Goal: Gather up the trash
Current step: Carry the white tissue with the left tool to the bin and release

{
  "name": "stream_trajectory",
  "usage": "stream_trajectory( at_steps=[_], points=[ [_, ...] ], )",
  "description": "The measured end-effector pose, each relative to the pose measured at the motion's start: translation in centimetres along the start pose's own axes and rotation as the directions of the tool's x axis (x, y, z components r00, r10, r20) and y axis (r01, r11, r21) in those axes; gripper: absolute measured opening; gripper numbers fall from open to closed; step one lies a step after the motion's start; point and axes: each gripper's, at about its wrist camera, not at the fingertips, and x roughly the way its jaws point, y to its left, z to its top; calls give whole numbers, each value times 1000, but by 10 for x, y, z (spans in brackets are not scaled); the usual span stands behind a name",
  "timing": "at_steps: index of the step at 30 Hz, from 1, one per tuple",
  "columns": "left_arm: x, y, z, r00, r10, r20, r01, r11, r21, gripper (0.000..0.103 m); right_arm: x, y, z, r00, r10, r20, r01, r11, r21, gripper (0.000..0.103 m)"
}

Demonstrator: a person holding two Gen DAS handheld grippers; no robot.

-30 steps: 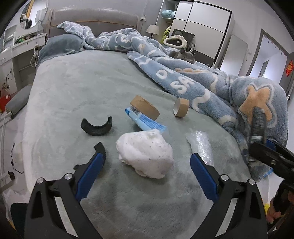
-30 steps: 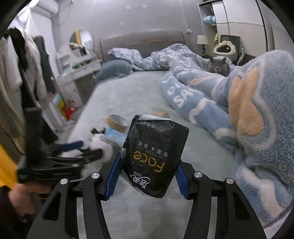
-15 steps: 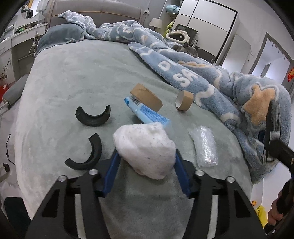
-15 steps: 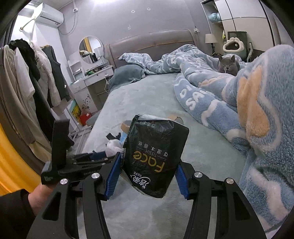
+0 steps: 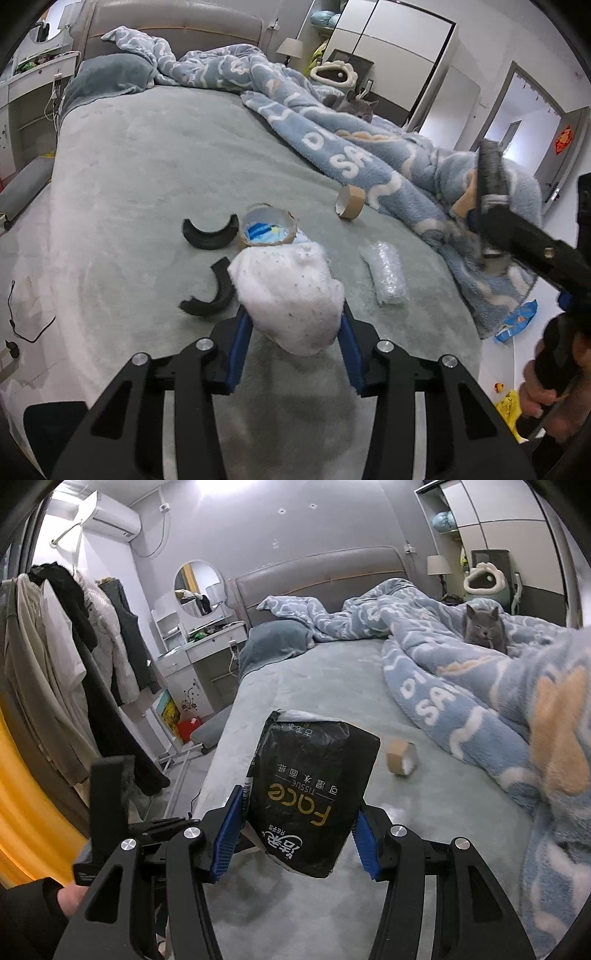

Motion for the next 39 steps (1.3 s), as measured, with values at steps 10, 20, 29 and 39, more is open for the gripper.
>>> stream_trajectory(
  at_steps=[10,20,29,39],
  points=[
    [-46,22,1,998,45,44,-46,999,13,47,19,43,6,1000,27,-8,-28,999,-34,56],
    [-80,61,-7,990,137,42,-135,990,-34,47,39,84,1,998,59,-33,-61,996,-59,56],
    [-103,98,-26,972,234,-2,-234,970,-62,48,58,128,-9,994,93,-65,-99,991,-88,56],
    [-115,145,-55,943,315,-107,-327,936,-128,48,82,171,-19,985,129,-116,-143,982,-121,56]
  ],
)
